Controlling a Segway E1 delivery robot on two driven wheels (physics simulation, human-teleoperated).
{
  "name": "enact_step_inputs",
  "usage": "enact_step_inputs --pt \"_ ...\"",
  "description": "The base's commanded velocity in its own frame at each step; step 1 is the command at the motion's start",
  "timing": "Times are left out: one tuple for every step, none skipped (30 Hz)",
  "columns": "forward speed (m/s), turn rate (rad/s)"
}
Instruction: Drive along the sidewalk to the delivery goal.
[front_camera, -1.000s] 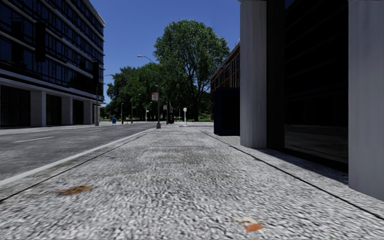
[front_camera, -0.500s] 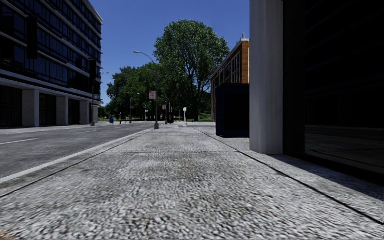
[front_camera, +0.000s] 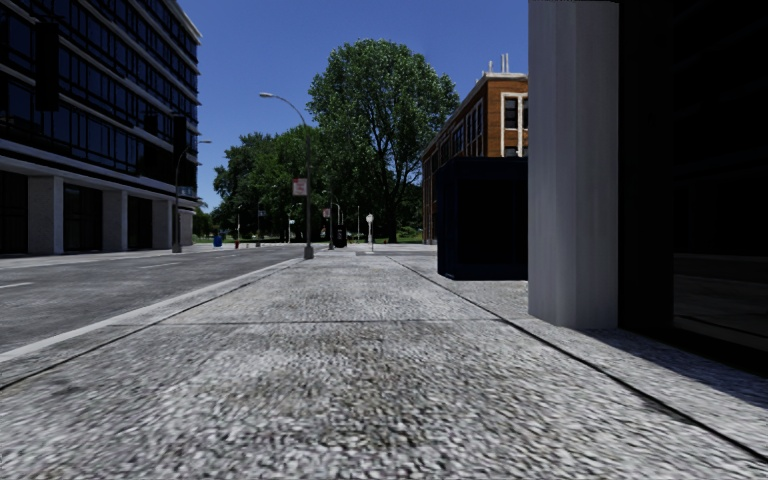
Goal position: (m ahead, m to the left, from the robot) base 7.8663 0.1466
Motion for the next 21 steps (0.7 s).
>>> enact_step_inputs --pt "2.0 0.0" --pt "2.0 0.0" --pt "2.0 0.0" --pt "2.0 0.0" --pt "2.0 0.0" --pt "2.0 0.0" --pt "2.0 0.0" --pt "2.0 0.0" --pt "2.0 0.0" --pt "2.0 0.0" --pt "2.0 0.0" --pt "2.0 0.0" --pt "2.0 0.0" --pt "2.0 0.0" --pt "2.0 0.0" --pt "2.0 0.0" --pt "2.0 0.0" --pt "2.0 0.0" --pt "2.0 0.0" --pt "2.0 0.0" --pt "2.0 0.0"
